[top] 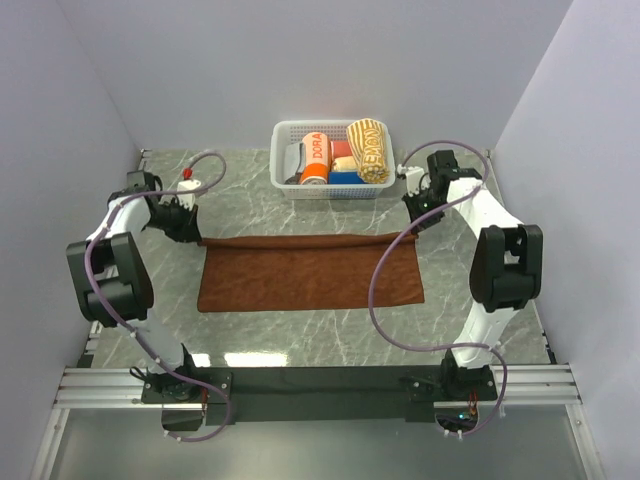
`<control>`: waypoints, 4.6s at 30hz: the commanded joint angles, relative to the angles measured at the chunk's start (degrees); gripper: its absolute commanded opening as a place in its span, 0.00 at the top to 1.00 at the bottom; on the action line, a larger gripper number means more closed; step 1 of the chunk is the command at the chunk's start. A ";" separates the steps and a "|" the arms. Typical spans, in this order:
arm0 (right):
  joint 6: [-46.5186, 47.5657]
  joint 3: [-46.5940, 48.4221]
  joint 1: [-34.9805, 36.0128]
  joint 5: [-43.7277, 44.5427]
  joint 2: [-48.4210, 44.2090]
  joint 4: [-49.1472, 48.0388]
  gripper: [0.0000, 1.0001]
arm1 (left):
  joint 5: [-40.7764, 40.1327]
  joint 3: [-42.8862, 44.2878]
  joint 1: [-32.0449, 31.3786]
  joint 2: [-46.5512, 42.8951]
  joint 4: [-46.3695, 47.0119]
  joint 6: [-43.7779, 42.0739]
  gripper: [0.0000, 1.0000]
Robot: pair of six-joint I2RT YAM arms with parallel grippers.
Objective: Roll the towels
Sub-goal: Fold the towel
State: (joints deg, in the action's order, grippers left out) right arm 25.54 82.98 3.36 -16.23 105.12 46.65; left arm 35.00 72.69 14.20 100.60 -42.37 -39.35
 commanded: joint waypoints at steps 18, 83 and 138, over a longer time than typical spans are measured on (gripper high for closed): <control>4.78 -12.05 -0.28 0.67 -5.63 -1.83 1.00 | 1.12 -14.15 2.94 -9.36 -3.77 -11.89 0.99; 8.56 -28.49 2.71 3.13 -15.12 -1.92 1.00 | -2.75 -21.53 6.11 -13.32 -13.97 -19.80 0.99; 6.10 -29.10 7.81 7.09 -13.36 3.36 0.60 | -2.31 -19.34 -2.16 -11.65 -5.44 -4.15 0.72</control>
State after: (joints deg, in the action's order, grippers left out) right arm 31.14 53.19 11.38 -11.46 93.84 50.50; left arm 33.08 53.30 12.19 88.88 -48.60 -43.86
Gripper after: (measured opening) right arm 0.369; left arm 0.279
